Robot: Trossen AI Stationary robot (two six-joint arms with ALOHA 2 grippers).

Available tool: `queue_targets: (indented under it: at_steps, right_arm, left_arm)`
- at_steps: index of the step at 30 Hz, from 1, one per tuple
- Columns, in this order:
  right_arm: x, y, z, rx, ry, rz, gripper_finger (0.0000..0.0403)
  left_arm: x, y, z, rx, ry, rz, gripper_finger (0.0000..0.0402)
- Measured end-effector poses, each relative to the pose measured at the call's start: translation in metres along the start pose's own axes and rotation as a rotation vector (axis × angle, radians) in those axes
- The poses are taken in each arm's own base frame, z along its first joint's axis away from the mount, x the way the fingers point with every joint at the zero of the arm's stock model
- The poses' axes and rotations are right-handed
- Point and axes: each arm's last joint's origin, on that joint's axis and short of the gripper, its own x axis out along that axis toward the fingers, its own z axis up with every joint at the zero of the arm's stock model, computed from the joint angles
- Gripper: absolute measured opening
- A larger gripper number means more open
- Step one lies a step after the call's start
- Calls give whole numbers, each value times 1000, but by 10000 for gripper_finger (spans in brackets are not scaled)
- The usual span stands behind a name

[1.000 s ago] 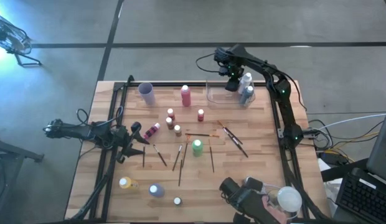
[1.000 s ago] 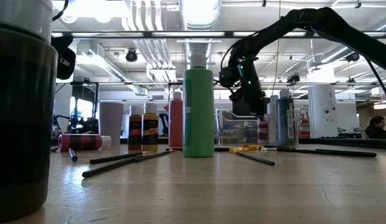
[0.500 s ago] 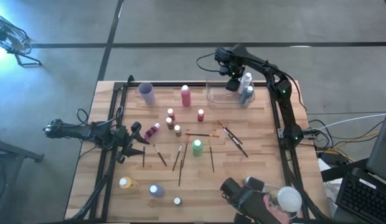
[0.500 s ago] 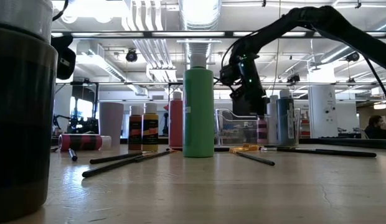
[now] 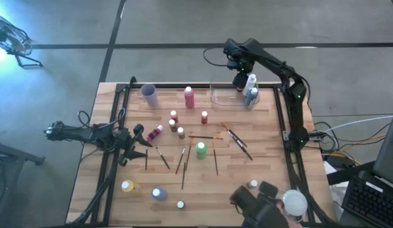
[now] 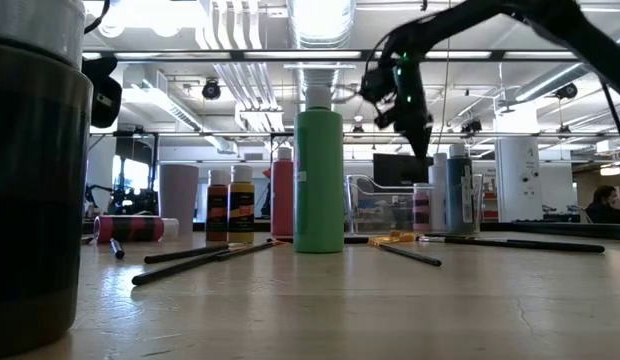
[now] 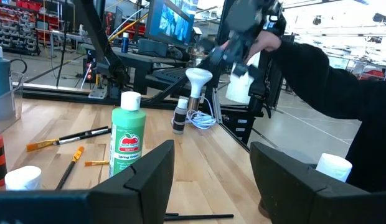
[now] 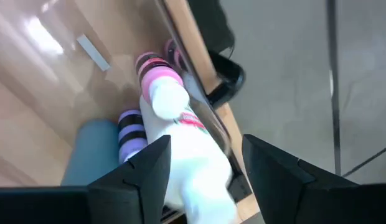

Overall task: Pick & Place Paint Supplies
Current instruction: Put the gold paint brush into the violet cup

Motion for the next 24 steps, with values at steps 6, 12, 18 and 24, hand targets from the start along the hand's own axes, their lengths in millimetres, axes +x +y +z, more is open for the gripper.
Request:
queue_targets:
  at_steps: [6,12,18,24]
  right_arm:
    - [-65,10,-30,53,-168,-36,167]
    - [-128,40,-67,71,-352,-42,147]
    - [-177,84,-104,36,-521,9,124]
    - [-203,129,-131,29,-601,111,100]
  left_arm:
    - [0,0,0,0,0,0,216]
    - [0,0,0,0,0,0,216]
    - [0,0,0,0,0,0,216]
    - [0,0,0,0,0,0,216]
